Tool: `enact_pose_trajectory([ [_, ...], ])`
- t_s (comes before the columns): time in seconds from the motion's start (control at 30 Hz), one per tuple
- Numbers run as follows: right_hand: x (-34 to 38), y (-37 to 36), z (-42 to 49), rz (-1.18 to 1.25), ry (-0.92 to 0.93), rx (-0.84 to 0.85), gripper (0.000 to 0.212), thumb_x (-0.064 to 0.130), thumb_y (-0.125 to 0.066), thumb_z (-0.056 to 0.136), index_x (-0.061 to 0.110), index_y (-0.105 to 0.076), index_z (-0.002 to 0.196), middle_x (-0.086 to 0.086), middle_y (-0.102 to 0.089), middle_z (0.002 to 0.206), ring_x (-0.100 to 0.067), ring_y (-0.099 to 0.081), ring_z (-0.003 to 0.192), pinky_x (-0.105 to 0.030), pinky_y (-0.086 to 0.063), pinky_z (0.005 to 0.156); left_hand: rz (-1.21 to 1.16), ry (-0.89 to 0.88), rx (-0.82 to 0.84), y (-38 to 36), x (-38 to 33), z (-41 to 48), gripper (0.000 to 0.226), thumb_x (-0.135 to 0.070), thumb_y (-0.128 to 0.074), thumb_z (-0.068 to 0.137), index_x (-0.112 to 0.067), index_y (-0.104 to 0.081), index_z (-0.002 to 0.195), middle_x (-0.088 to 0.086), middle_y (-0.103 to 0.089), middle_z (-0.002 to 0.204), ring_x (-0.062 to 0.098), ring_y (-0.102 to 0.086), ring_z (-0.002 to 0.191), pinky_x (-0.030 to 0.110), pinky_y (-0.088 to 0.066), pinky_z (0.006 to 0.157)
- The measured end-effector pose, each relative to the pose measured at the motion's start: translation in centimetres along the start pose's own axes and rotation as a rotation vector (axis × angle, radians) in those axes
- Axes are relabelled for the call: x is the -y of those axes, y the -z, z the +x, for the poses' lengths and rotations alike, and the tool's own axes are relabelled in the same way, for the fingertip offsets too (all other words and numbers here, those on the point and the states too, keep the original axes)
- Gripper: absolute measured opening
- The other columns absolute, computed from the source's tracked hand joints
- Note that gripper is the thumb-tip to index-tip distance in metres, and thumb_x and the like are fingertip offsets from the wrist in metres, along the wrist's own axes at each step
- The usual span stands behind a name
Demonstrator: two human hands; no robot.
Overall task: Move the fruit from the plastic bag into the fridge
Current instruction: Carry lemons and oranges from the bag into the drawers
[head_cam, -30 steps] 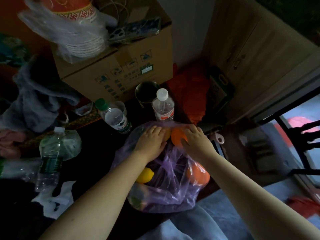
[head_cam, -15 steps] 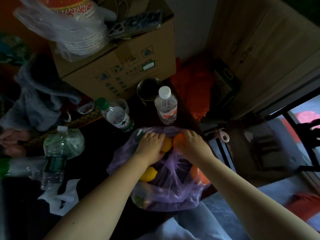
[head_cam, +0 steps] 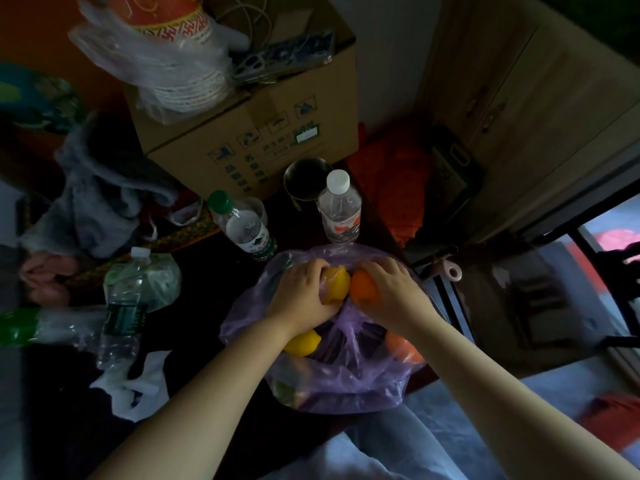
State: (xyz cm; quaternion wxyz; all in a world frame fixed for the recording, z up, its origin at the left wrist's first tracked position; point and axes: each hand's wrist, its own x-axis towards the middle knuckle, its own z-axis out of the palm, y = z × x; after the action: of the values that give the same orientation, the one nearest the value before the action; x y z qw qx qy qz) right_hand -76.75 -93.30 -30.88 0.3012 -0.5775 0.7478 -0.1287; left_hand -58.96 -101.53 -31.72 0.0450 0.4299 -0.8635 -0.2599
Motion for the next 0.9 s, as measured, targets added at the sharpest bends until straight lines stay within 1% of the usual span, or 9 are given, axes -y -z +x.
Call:
enact_pose_trajectory([
  [0.07,0.1,0.6,-0.6,-0.057,0.073,-0.006,0.065,0.035,-0.066,0.078,0.028,-0.04,0.137,-0.001,-0.036,0.141,-0.028,-0.034,0.13,-0.043,-0.04,0.098,-0.034,-0.023,-0.013,0.2,0.1,-0.4,0.064,-0.039,-0.077,0.065,-0.015,-0.049,0.118,0.009,-0.057,0.115,0.03,-0.05,0.11,0.034,-0.037,0.089],
  [0.17,0.1,1.1,-1.4,-0.059,0.104,0.02,0.068,0.036,-0.067,0.077,0.03,-0.038,0.138,0.002,-0.035,0.142,-0.025,-0.031,0.132,-0.039,-0.038,0.098,-0.1,-0.064,0.024,0.4,0.1,-0.9,0.072,-0.041,-0.076,0.068,-0.023,-0.043,0.129,0.004,-0.056,0.123,0.026,-0.05,0.115,0.036,-0.041,0.094],
  [0.3,-0.3,1.1,-2.1,-0.024,0.139,-0.021,0.066,0.039,-0.069,0.073,0.024,-0.043,0.132,0.001,-0.042,0.137,-0.025,-0.039,0.128,-0.037,-0.038,0.098,-0.15,-0.028,0.016,0.6,0.2,-1.5,0.075,-0.048,-0.073,0.072,-0.024,-0.038,0.134,0.002,-0.054,0.131,0.022,-0.051,0.118,0.036,-0.044,0.094],
  [0.43,-0.4,0.6,-2.6,-0.058,0.229,0.006,0.065,0.044,-0.067,0.072,0.031,-0.042,0.13,0.003,-0.044,0.136,-0.026,-0.041,0.127,-0.041,-0.039,0.101,-0.141,-0.028,0.0,0.5,0.2,-2.1,0.076,-0.049,-0.072,0.072,-0.023,-0.037,0.135,0.003,-0.055,0.129,0.022,-0.053,0.116,0.034,-0.045,0.092],
  [0.5,-0.4,0.4,-2.8,-0.089,0.236,0.023,0.071,0.046,-0.065,0.074,0.034,-0.037,0.137,0.004,-0.041,0.139,-0.025,-0.038,0.129,-0.041,-0.037,0.101,-0.137,-0.065,0.004,0.5,0.2,-2.3,0.074,-0.048,-0.071,0.074,-0.028,-0.035,0.134,0.003,-0.057,0.128,0.022,-0.054,0.115,0.036,-0.046,0.092],
  [0.6,-0.4,0.0,-2.8,-0.137,0.209,0.064,0.077,0.048,-0.064,0.075,0.037,-0.029,0.143,0.004,-0.037,0.143,-0.024,-0.036,0.13,-0.041,-0.037,0.101,-0.087,-0.111,0.055,0.5,0.3,-2.6,0.066,-0.05,-0.065,0.079,-0.039,-0.033,0.136,-0.001,-0.062,0.117,0.019,-0.057,0.105,0.036,-0.048,0.087],
  [0.73,-0.2,-0.4,-2.8,-0.192,0.18,0.127,0.081,0.047,-0.064,0.075,0.036,-0.024,0.145,0.002,-0.035,0.143,-0.025,-0.035,0.129,-0.042,-0.039,0.1,-0.008,-0.188,0.125,-0.1,0.4,-3.0,0.059,-0.05,-0.054,0.088,-0.037,-0.03,0.141,-0.004,-0.062,0.109,0.017,-0.054,0.099,0.033,-0.043,0.087],
  [0.8,-0.1,-0.8,-2.7,-0.228,0.165,0.169,0.084,0.044,-0.064,0.073,0.035,-0.022,0.146,0.001,-0.033,0.144,-0.025,-0.034,0.129,-0.042,-0.037,0.1,0.02,-0.165,0.156,-0.6,0.6,-3.0,0.058,-0.05,-0.051,0.09,-0.035,-0.028,0.14,-0.002,-0.06,0.112,0.021,-0.054,0.102,0.036,-0.044,0.088],
  [0.9,-0.3,-2.1,-2.3,-0.265,0.154,0.206,0.084,0.041,-0.062,0.073,0.037,-0.021,0.146,0.001,-0.033,0.144,-0.027,-0.033,0.129,-0.044,-0.037,0.102,0.018,-0.082,0.211,-1.7,0.8,-3.1,0.059,-0.047,-0.052,0.091,-0.027,-0.03,0.141,0.003,-0.057,0.122,0.024,-0.052,0.11,0.035,-0.041,0.092],
])
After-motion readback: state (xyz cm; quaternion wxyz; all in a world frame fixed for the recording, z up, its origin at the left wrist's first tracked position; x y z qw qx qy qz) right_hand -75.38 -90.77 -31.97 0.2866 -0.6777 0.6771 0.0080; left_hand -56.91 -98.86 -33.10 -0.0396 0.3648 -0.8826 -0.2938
